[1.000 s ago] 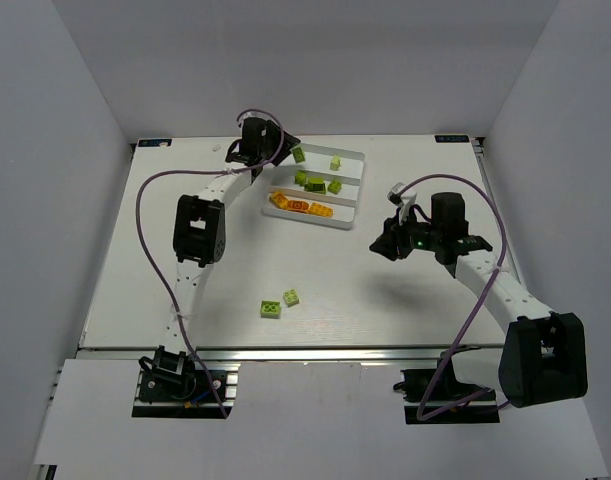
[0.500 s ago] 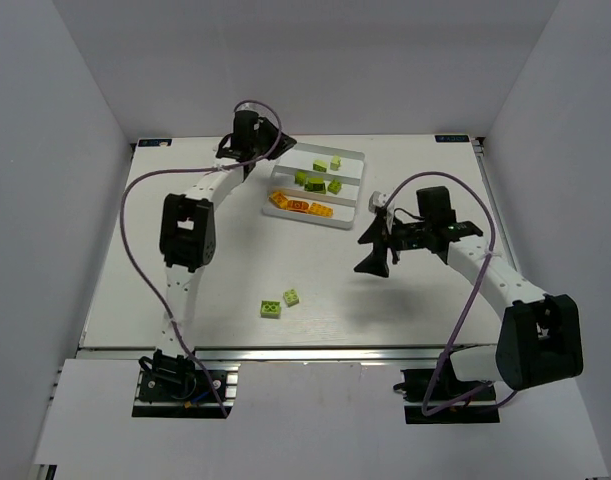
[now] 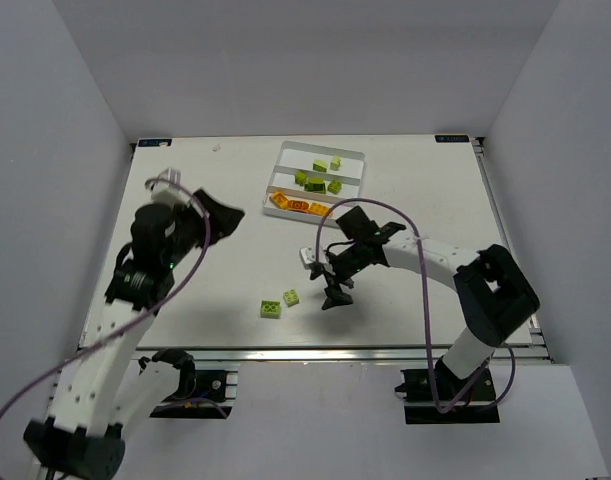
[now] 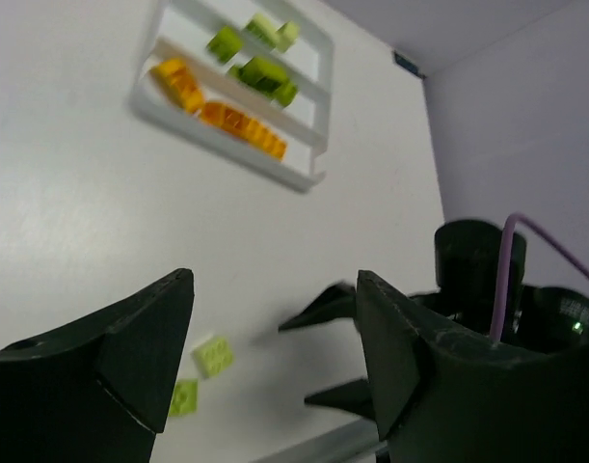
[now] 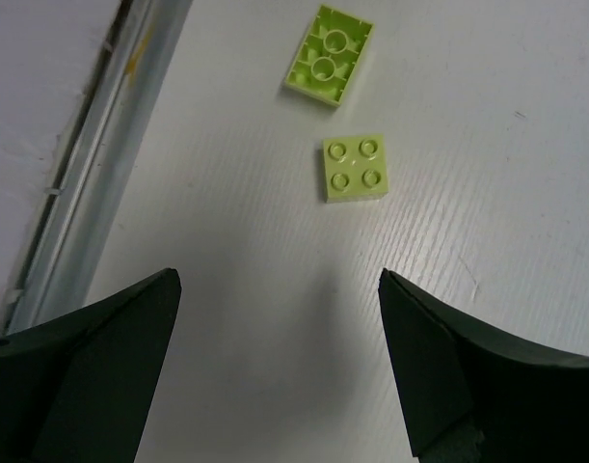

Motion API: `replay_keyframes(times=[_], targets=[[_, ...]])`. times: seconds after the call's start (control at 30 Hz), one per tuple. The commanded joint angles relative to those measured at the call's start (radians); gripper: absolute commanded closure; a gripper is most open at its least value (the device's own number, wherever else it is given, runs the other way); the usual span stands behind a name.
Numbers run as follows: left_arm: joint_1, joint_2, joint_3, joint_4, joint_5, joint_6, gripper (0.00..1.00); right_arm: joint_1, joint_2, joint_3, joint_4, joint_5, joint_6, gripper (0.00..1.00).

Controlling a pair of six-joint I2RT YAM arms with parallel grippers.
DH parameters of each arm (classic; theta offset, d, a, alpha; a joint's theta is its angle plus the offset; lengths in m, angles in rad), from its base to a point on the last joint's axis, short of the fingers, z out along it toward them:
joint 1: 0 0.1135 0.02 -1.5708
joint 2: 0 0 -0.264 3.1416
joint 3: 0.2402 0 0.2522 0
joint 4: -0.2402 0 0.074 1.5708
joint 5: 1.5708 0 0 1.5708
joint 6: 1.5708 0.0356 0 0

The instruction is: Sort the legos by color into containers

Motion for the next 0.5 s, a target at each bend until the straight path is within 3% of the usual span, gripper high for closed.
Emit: replay_keyframes(times=[0.0, 0.03, 0.17, 0.47], targets=[[0.0, -0.185, -0.135, -0.28, -0.111, -0.081, 0.22, 0.052, 0.087, 0.101, 0.009, 0.119, -0.08, 0.12], [0.0, -0.295, -0.173, -0.312, -0.131, -0.107, 0.21, 0.064, 0.104, 0.119, 0.008, 0.131, -0.079, 0.13], [0.0, -0.487, -0.228, -0.467, -0.204, -0.214, 0.21, 0.116, 0.218, 0.214, 0.006, 0.203, -0.051, 0.15], [0.0, -0.598, -0.233, -0.649, -0.231, -0.262, 0.21, 0.191, 0.293, 0.244, -0.011, 0.263, -0.083, 0.18]])
